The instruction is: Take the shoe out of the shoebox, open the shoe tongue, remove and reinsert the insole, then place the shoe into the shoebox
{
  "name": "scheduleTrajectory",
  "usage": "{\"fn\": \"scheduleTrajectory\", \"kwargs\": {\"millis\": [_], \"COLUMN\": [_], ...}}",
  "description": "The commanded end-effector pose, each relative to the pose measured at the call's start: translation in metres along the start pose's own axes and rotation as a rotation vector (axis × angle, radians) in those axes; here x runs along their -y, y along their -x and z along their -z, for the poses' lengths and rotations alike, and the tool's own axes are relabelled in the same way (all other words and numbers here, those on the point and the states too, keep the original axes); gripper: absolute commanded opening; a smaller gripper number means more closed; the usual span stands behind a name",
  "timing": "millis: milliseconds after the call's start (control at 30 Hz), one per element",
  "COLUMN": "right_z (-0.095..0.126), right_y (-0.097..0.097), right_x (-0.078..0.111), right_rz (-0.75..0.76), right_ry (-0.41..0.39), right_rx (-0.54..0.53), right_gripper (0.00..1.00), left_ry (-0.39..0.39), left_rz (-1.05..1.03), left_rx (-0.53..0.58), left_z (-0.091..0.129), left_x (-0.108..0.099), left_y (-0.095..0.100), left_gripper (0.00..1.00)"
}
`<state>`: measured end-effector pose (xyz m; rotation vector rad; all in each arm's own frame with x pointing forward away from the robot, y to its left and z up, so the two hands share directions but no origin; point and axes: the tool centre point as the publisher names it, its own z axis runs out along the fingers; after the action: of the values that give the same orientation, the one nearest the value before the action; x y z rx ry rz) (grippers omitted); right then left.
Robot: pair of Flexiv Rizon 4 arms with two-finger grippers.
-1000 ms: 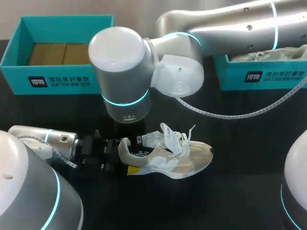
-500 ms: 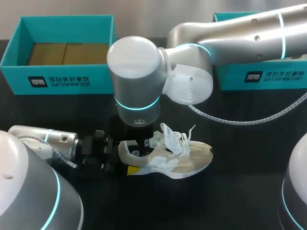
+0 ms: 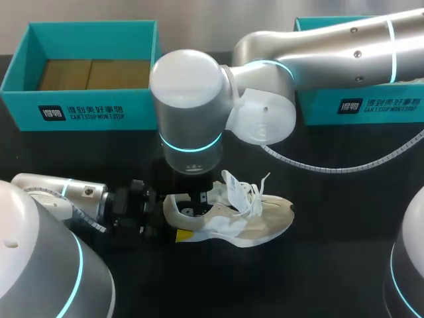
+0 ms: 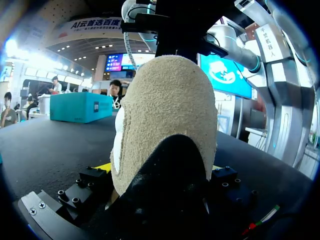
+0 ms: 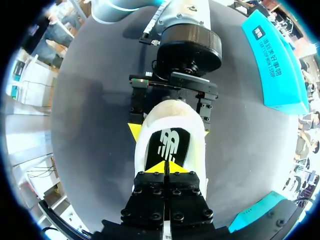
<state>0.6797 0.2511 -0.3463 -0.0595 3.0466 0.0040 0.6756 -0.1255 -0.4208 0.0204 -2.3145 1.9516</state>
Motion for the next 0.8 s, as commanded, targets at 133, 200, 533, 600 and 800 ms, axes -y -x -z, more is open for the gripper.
{"fn": "scheduleTrajectory", "kwargs": {"millis": [133, 200, 533, 600, 800], "right_z": [-0.018, -0.02, -0.037, -0.038, -0.035], "right_y": [0.004, 0.005, 0.008, 0.006, 0.003], "right_x": [0.005, 0.007, 0.009, 0.015, 0.035], "right_rz": [-0.026, -0.032, -0.058, -0.082, -0.144], "right_ry": [0.012, 0.021, -0.001, -0.014, -0.041], "right_rx": [-0.023, -0.024, -0.068, -0.073, -0.077], "right_gripper": [0.0, 0.0, 0.0, 0.0, 0.0], "left_ry": [0.0, 0.0, 0.0, 0.0, 0.0], "left_rz": [0.0, 0.0, 0.0, 0.0, 0.0], "left_rx": [0.002, 0.002, 0.002, 0.002, 0.002], "left_z": [-0.003, -0.003, -0.003, -0.003, -0.003], "left_x": [-0.004, -0.004, -0.004, -0.004, -0.004], "left_y": [0.001, 0.001, 0.001, 0.001, 0.001], "left_gripper": [0.0, 0.0, 0.0, 0.0, 0.0]}}
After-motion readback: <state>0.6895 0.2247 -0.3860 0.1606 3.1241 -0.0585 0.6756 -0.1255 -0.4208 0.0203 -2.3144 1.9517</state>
